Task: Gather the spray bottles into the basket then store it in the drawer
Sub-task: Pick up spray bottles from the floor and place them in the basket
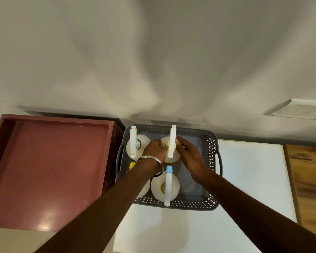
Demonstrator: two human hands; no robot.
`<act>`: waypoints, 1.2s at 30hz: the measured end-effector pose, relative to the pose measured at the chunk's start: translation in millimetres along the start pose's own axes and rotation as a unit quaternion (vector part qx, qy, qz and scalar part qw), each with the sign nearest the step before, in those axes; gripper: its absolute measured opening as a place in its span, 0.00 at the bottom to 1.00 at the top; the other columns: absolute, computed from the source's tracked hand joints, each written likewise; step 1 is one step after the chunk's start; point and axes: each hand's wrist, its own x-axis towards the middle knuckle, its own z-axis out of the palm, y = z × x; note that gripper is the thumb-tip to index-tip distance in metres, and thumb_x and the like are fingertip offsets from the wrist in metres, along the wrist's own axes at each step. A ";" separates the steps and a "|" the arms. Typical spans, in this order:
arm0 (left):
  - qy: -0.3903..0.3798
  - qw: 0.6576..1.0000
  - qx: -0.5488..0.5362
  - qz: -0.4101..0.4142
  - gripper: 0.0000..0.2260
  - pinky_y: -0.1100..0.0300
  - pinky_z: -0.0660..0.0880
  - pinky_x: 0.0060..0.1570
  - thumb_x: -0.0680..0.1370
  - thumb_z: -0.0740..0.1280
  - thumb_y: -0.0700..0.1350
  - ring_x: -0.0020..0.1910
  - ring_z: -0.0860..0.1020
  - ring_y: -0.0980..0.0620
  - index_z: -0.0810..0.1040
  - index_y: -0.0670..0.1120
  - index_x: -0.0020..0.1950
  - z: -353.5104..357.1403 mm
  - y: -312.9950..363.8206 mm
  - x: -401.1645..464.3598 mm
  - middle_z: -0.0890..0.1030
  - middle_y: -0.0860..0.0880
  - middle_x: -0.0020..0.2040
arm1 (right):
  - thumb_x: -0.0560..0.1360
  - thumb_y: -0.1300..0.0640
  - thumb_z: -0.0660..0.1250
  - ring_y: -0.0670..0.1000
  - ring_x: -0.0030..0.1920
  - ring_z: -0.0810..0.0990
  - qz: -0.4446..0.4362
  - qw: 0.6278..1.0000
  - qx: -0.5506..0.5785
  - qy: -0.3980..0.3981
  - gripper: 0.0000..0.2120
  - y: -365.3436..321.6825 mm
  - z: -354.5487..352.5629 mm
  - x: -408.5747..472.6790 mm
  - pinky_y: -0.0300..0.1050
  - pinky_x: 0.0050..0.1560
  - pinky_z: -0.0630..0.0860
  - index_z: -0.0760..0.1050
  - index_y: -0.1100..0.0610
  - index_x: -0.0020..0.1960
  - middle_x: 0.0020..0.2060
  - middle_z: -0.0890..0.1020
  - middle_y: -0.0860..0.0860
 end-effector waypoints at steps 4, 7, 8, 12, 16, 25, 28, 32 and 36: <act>-0.004 1.000 -0.013 0.001 0.21 0.51 0.67 0.69 0.80 0.56 0.40 0.69 0.69 0.41 0.65 0.45 0.74 2.9 -2.2 -1.7 0.69 0.42 0.73 | 0.83 0.55 0.62 0.56 0.67 0.76 0.012 1.000 0.014 0.012 0.21 0.2 1.7 -0.3 0.54 0.70 0.72 0.68 0.58 0.75 0.69 0.76 0.57; -0.001 1.000 -0.010 0.005 0.22 0.51 0.65 0.70 0.80 0.56 0.38 0.72 0.67 0.41 0.64 0.44 0.75 -0.6 0.7 -2.8 0.67 0.43 0.74 | 0.83 0.55 0.62 0.56 0.67 0.77 0.011 1.000 0.018 0.020 0.22 -0.9 2.5 -2.3 0.55 0.69 0.73 0.68 0.58 0.75 0.69 0.76 0.57; -0.002 1.000 -0.004 0.008 0.22 0.52 0.64 0.70 0.80 0.55 0.37 0.72 0.66 0.41 0.64 0.43 0.75 -2.0 1.1 -3.5 0.66 0.43 0.75 | 0.83 0.55 0.62 0.55 0.67 0.77 0.013 0.999 0.020 0.021 0.22 -1.3 2.4 -3.7 0.54 0.69 0.73 0.68 0.58 0.75 0.69 0.76 0.57; -0.012 0.999 0.030 0.011 0.19 0.51 0.65 0.70 0.80 0.55 0.38 0.71 0.67 0.40 0.68 0.38 0.71 -13.2 12.1 -11.2 0.68 0.39 0.72 | 0.82 0.53 0.62 0.49 0.64 0.73 0.018 0.999 0.019 0.031 0.23 -7.9 0.7 -12.9 0.46 0.61 0.73 0.66 0.53 0.76 0.72 0.73 0.55; -0.015 0.992 0.117 0.054 0.17 0.57 0.65 0.65 0.81 0.58 0.37 0.69 0.70 0.41 0.70 0.37 0.70 -26.2 28.2 -28.8 0.71 0.37 0.70 | 0.82 0.52 0.63 0.53 0.69 0.72 0.008 0.999 0.003 0.045 0.23 -12.0 -7.2 -25.0 0.48 0.63 0.72 0.66 0.51 0.76 0.73 0.71 0.54; 0.045 0.985 0.098 0.135 0.16 0.56 0.67 0.61 0.80 0.58 0.36 0.66 0.72 0.41 0.71 0.35 0.68 -54.7 42.3 -87.1 0.74 0.36 0.66 | 0.82 0.52 0.62 0.51 0.69 0.71 -0.042 0.996 0.001 0.081 0.22 -28.3 -30.1 -79.9 0.48 0.65 0.71 0.67 0.51 0.76 0.74 0.71 0.53; 0.061 0.978 0.050 0.193 0.12 0.55 0.70 0.57 0.78 0.62 0.36 0.61 0.76 0.43 0.77 0.38 0.61 -58.8 35.2 -127.0 0.78 0.38 0.61 | 0.82 0.51 0.63 0.45 0.63 0.72 -0.067 0.994 -0.004 0.088 0.22 -30.0 -40.5 -107.9 0.41 0.58 0.69 0.68 0.50 0.75 0.72 0.72 0.51; 0.134 0.946 -0.168 0.244 0.06 0.72 0.69 0.49 0.77 0.67 0.46 0.41 0.75 0.72 0.80 0.54 0.41 -50.5 10.0 -179.9 0.80 0.57 0.41 | 0.81 0.52 0.64 0.49 0.65 0.75 -0.085 0.991 0.007 0.099 0.20 -22.1 -52.8 -158.6 0.44 0.63 0.72 0.71 0.50 0.73 0.68 0.76 0.51; 0.161 0.922 -0.172 0.309 0.13 0.70 0.72 0.53 0.76 0.69 0.49 0.55 0.76 0.65 0.78 0.50 0.60 -32.4 -19.1 -223.8 0.78 0.55 0.58 | 0.80 0.52 0.65 0.49 0.62 0.78 -0.102 0.988 0.009 0.113 0.19 1.9 -64.9 -211.7 0.41 0.59 0.72 0.73 0.51 0.71 0.63 0.80 0.50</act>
